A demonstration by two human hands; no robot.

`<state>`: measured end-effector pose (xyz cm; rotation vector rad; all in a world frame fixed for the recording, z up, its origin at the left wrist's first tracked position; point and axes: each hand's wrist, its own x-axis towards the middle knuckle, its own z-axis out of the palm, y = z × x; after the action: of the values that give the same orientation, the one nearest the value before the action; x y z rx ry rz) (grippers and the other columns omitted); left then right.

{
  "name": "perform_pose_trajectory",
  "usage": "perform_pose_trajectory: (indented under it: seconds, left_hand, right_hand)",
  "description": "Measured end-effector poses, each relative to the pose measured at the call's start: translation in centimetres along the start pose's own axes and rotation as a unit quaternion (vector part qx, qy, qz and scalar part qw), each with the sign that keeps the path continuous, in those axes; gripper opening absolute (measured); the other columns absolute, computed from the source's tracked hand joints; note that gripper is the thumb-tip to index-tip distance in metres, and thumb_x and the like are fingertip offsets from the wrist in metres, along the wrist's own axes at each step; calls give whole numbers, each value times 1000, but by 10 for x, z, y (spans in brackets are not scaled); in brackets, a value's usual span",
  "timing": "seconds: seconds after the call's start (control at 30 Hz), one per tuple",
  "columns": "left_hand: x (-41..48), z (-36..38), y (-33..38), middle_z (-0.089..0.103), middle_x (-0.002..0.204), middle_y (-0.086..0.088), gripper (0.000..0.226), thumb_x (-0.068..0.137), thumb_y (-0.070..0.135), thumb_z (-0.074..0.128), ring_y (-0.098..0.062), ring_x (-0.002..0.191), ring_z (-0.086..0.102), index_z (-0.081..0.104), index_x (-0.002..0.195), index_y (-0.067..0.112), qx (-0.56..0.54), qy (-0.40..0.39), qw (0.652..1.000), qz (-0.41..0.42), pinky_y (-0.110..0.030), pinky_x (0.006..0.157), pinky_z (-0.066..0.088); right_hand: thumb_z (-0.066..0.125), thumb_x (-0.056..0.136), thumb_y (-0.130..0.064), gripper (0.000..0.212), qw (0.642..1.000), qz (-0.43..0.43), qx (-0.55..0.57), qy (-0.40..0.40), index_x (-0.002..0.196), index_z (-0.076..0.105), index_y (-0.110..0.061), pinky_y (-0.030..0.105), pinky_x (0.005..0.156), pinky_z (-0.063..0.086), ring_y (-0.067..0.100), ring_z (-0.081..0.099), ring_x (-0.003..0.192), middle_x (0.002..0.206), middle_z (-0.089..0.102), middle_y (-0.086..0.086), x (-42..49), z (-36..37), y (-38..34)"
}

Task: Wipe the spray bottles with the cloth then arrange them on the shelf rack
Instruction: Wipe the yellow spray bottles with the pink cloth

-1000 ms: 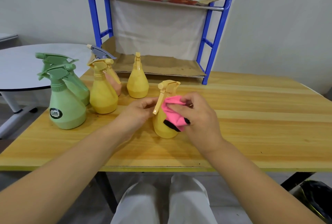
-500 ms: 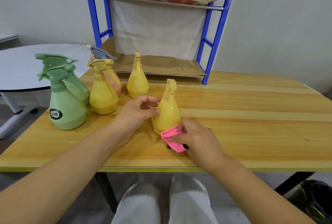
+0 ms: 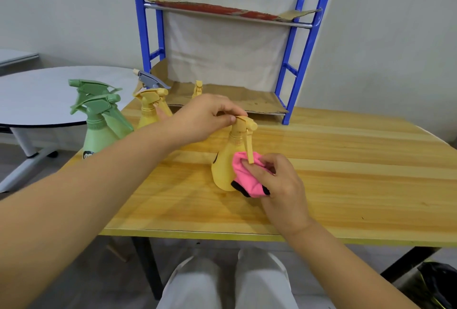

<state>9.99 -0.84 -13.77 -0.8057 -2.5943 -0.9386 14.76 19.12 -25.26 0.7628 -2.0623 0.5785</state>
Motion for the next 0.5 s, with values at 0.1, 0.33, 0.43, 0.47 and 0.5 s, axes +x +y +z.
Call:
perform_pose_trajectory:
  seconds: [0.1, 0.33, 0.43, 0.47, 0.5]
  left_hand:
    - [-2, 1, 1, 65, 96, 7, 23, 87, 17, 62, -8, 93, 59, 70, 107, 27, -7, 18, 1000, -6, -27, 87, 46]
    - [-3, 4, 0, 64, 92, 12, 21, 86, 18, 64, -4, 89, 58, 71, 104, 26, -5, 40, 999, -9, -20, 81, 44]
    - [-1, 7, -1, 60, 86, 20, 19, 85, 19, 64, 1, 84, 56, 71, 102, 27, -3, 52, 998, -20, -13, 76, 41]
    - [0, 7, -1, 59, 85, 22, 19, 85, 20, 65, 2, 84, 56, 71, 101, 27, -6, 56, 998, -26, -11, 75, 40]
    - [0, 8, -1, 59, 85, 23, 18, 85, 20, 65, 3, 83, 56, 71, 101, 27, -10, 58, 998, -31, -10, 75, 40]
  right_hand:
    - [67, 76, -9, 47, 1000, -9, 12, 22, 122, 59, -19, 31, 64, 49, 25, 52, 89, 108, 51, 7, 10, 11, -3]
    - [84, 59, 1, 62, 998, -19, 7, -57, 114, 66, -24, 32, 54, 50, 28, 56, 75, 89, 56, 10, -2, 10, -1]
    - [86, 60, -5, 51, 989, -28, -8, -144, 104, 72, -26, 25, 52, 49, 21, 58, 75, 89, 59, 4, -14, 5, -1]
    - [86, 60, -4, 50, 985, -27, -14, -170, 101, 72, -28, 25, 48, 48, 19, 57, 72, 87, 58, 2, -16, 5, -1]
    - [85, 59, -3, 49, 982, -27, -21, -184, 99, 73, -28, 26, 45, 47, 19, 56, 71, 86, 58, 1, -18, 4, 0]
